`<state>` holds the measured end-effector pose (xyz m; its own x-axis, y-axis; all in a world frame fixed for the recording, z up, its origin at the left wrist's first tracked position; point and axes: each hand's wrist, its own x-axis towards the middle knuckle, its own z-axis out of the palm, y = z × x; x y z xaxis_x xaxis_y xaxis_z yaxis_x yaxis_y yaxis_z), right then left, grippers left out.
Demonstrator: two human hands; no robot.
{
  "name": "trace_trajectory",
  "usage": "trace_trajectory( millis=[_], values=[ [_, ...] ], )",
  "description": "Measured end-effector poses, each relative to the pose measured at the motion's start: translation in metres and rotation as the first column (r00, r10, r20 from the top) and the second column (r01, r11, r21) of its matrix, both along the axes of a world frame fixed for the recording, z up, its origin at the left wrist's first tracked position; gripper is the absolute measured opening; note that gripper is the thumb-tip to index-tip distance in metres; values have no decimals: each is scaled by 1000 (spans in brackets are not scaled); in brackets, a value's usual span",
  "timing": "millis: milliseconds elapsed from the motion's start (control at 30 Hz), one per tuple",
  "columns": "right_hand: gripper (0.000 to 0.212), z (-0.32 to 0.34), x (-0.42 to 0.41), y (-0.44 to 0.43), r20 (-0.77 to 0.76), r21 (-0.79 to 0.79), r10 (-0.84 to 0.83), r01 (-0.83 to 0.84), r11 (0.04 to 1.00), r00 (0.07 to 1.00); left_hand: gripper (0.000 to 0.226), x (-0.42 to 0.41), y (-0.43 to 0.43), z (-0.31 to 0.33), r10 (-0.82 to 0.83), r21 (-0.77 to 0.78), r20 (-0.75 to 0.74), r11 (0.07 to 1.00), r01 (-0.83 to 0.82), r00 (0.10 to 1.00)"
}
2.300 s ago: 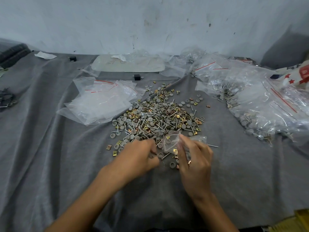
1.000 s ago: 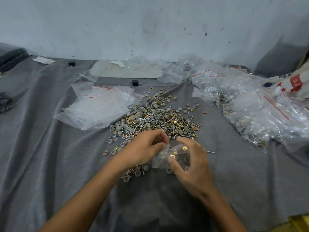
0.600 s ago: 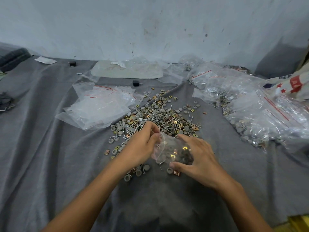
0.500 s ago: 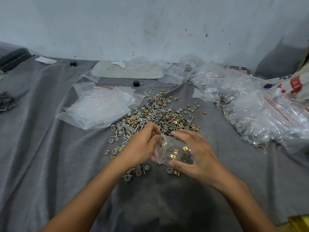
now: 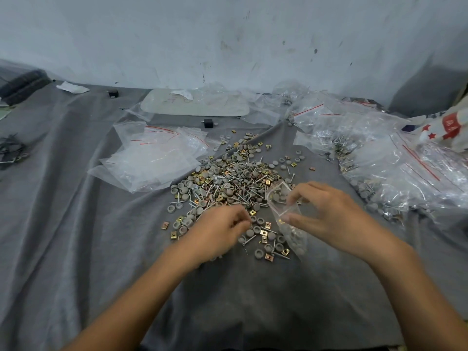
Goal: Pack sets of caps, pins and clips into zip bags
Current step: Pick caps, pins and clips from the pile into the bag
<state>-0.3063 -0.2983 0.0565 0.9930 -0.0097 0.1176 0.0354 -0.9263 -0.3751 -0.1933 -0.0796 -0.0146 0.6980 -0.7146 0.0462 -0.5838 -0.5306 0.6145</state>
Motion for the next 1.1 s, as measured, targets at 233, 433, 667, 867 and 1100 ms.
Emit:
trace_trajectory(
  millis=[233,433,667,867,1100],
  values=[
    [44,3,-5,2,48,53,-22,20,998,999,18,-27,-17,-10,-239,222,144,953,204,960],
    [44,11,-7,-1,26,44,-19,18,999,999,11,-22,-7,-5,-150,162,49,977,140,987],
    [36,12,-1,3,-22,-26,43,-43,999,999,6,-7,-1,42,72,-389,-151,913,-126,986],
    [36,4,5,9,-45,-58,61,-64,996,997,4,-10,-16,53,-3,-344,-65,939,-20,998],
    [35,7,-1,5,-32,-60,23,-25,998,999,14,-2,-11,42,91,-304,-84,946,-113,992]
  ],
)
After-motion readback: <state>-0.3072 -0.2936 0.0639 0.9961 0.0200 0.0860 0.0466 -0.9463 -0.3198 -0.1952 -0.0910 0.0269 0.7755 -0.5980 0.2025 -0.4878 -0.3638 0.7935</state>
